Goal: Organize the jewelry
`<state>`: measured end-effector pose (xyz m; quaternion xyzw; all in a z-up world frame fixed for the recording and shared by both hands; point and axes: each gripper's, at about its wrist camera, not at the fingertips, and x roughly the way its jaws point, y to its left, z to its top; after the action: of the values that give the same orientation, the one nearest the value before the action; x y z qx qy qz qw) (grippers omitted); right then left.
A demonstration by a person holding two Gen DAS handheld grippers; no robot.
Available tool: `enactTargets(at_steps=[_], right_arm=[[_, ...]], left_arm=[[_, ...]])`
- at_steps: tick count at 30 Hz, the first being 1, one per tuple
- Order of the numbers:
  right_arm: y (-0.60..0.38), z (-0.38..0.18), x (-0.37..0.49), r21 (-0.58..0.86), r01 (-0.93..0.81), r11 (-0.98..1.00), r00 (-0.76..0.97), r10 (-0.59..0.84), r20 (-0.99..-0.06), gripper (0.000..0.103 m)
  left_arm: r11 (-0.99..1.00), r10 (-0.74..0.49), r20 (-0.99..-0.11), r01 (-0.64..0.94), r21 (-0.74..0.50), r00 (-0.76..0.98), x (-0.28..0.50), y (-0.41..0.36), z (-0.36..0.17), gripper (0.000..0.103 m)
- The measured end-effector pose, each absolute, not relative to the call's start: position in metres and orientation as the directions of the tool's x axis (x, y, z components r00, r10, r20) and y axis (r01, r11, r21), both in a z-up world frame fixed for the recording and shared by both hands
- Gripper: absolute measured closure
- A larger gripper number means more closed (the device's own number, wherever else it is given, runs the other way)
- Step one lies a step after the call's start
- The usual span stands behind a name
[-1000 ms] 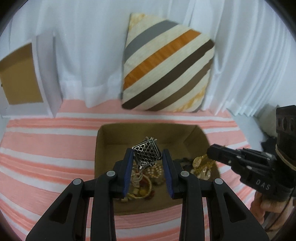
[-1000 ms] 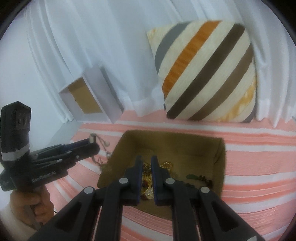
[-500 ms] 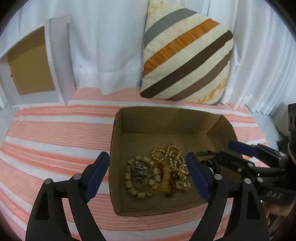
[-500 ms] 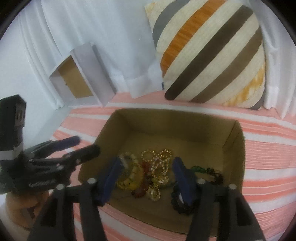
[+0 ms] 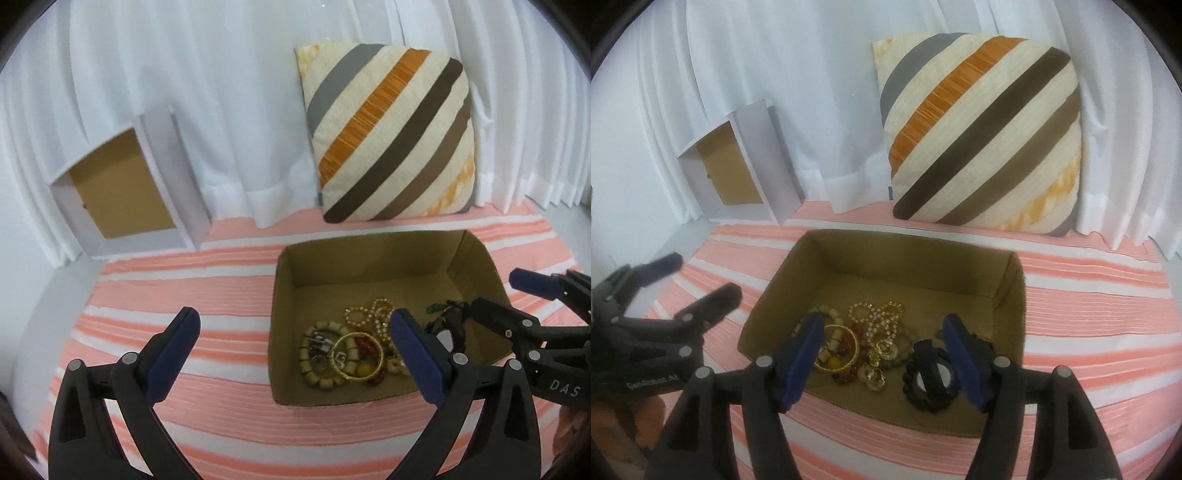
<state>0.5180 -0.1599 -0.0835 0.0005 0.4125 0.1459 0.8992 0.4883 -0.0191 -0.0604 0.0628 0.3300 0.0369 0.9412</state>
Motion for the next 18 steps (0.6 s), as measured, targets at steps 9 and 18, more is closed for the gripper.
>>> enactTargets(at_steps=[9,18], right_arm=[[-0.173,-0.074,0.492,0.091,-0.227,0.970,0.642,0.219,-0.735,0.029],[-0.178,-0.060,0.461,0.075,-0.207,0.976,0.657,0.195,-0.729,0.021]], left_arm=[[0.998,0.064,-0.633,-0.034,0.058,0.771,0.461,-0.019,-0.049,0.001],[0.988,0.153,-0.653,-0.106,0.111,0.742,0.433,-0.023,-0.047,0.001]])
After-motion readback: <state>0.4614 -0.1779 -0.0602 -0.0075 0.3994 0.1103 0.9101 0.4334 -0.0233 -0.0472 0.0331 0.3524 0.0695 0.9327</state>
